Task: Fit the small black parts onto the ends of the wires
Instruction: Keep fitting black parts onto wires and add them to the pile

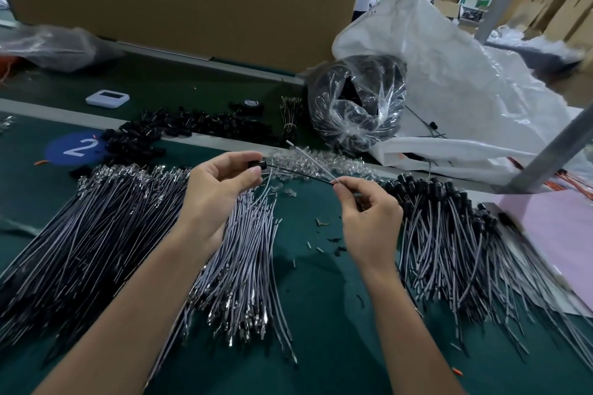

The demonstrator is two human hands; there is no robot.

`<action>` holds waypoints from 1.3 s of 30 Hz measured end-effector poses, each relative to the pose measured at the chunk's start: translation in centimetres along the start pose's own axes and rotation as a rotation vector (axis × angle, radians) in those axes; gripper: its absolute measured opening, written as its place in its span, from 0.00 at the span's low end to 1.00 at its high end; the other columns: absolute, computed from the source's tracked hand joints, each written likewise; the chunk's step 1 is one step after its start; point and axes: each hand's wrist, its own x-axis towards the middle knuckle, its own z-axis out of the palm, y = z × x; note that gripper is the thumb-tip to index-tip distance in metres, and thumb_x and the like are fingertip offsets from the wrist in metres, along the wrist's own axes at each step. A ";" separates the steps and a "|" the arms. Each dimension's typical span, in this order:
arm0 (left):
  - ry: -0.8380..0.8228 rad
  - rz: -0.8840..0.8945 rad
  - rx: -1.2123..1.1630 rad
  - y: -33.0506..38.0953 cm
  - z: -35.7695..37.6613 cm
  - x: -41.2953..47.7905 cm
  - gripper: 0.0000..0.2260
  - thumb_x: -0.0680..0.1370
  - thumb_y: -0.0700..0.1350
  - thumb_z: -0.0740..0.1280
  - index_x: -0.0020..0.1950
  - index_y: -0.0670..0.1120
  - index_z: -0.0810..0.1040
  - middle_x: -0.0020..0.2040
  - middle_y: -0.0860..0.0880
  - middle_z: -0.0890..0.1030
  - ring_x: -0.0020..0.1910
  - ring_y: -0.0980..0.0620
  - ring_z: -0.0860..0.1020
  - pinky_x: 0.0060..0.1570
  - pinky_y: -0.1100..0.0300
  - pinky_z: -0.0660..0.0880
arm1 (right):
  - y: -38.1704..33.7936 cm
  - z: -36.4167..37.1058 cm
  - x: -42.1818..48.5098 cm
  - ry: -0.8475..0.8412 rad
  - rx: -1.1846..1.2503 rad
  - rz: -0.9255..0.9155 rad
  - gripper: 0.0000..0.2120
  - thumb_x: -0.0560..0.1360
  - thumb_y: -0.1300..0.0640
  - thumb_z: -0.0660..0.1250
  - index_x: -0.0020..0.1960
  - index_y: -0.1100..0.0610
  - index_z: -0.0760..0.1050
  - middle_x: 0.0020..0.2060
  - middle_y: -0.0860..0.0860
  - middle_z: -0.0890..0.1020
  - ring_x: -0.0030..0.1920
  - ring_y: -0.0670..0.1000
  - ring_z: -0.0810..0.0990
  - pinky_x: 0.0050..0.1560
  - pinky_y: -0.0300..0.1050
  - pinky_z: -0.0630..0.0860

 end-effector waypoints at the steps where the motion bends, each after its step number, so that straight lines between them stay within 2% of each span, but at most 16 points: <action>1: -0.003 0.003 -0.001 0.0 -0.1 0.1 0.11 0.74 0.33 0.70 0.47 0.48 0.85 0.42 0.51 0.86 0.44 0.53 0.83 0.49 0.63 0.79 | 0.0 0.0 0.0 0.007 0.006 -0.001 0.04 0.76 0.62 0.71 0.48 0.58 0.84 0.41 0.51 0.84 0.36 0.40 0.77 0.39 0.30 0.72; 8: -0.024 0.011 0.043 0.0 -0.1 0.0 0.11 0.74 0.34 0.71 0.46 0.49 0.85 0.42 0.51 0.86 0.43 0.54 0.83 0.49 0.62 0.79 | -0.5 0.3 -0.3 -0.015 0.019 -0.041 0.04 0.75 0.64 0.71 0.48 0.59 0.84 0.40 0.48 0.83 0.40 0.39 0.79 0.39 0.28 0.72; 12: -0.034 0.015 0.067 0.0 0.2 -0.2 0.11 0.74 0.33 0.71 0.46 0.49 0.85 0.41 0.52 0.86 0.41 0.54 0.83 0.49 0.63 0.80 | -0.4 0.3 -0.3 -0.014 0.019 -0.045 0.04 0.75 0.63 0.71 0.48 0.58 0.84 0.40 0.49 0.83 0.39 0.43 0.79 0.39 0.29 0.72; 17: -0.052 0.015 0.056 0.0 0.4 -0.3 0.11 0.74 0.32 0.70 0.47 0.48 0.85 0.40 0.52 0.86 0.40 0.56 0.83 0.46 0.66 0.79 | -0.4 0.2 -0.2 0.005 0.012 -0.022 0.04 0.76 0.61 0.71 0.48 0.57 0.84 0.39 0.49 0.83 0.35 0.41 0.77 0.38 0.30 0.71; 20: -0.051 0.019 0.057 0.0 0.3 -0.3 0.10 0.74 0.33 0.70 0.47 0.48 0.85 0.40 0.52 0.86 0.41 0.55 0.83 0.47 0.65 0.80 | -0.2 0.1 -0.2 -0.049 -0.023 0.006 0.04 0.75 0.61 0.71 0.47 0.56 0.84 0.38 0.47 0.83 0.34 0.41 0.77 0.37 0.32 0.72; 24: -0.064 0.028 0.075 -0.1 0.2 -0.3 0.11 0.74 0.32 0.70 0.47 0.48 0.85 0.41 0.51 0.86 0.41 0.56 0.83 0.47 0.65 0.79 | 0.0 0.3 -0.2 -0.157 -0.129 0.042 0.03 0.75 0.60 0.72 0.46 0.54 0.85 0.34 0.44 0.83 0.34 0.43 0.78 0.39 0.40 0.78; 29: -0.131 0.036 0.147 -0.5 0.9 -0.5 0.10 0.74 0.32 0.71 0.48 0.45 0.84 0.41 0.50 0.86 0.40 0.56 0.83 0.43 0.68 0.78 | -0.3 0.7 -0.5 -0.242 -0.045 0.038 0.03 0.74 0.61 0.72 0.45 0.55 0.85 0.32 0.41 0.81 0.35 0.41 0.79 0.36 0.31 0.74; 35: -0.198 0.070 0.189 -0.8 1.6 -1.0 0.09 0.73 0.30 0.71 0.47 0.43 0.84 0.39 0.51 0.86 0.39 0.58 0.82 0.41 0.70 0.77 | -0.7 1.2 -0.9 -0.279 0.079 0.032 0.04 0.74 0.63 0.72 0.45 0.56 0.84 0.32 0.43 0.81 0.31 0.41 0.76 0.36 0.33 0.72; 39: -0.188 0.082 0.175 -0.7 1.7 -1.1 0.11 0.73 0.30 0.71 0.50 0.43 0.83 0.40 0.50 0.85 0.40 0.58 0.82 0.42 0.68 0.78 | -0.5 1.0 -0.8 -0.233 0.038 -0.010 0.04 0.74 0.64 0.72 0.45 0.56 0.84 0.33 0.43 0.81 0.31 0.39 0.75 0.33 0.29 0.68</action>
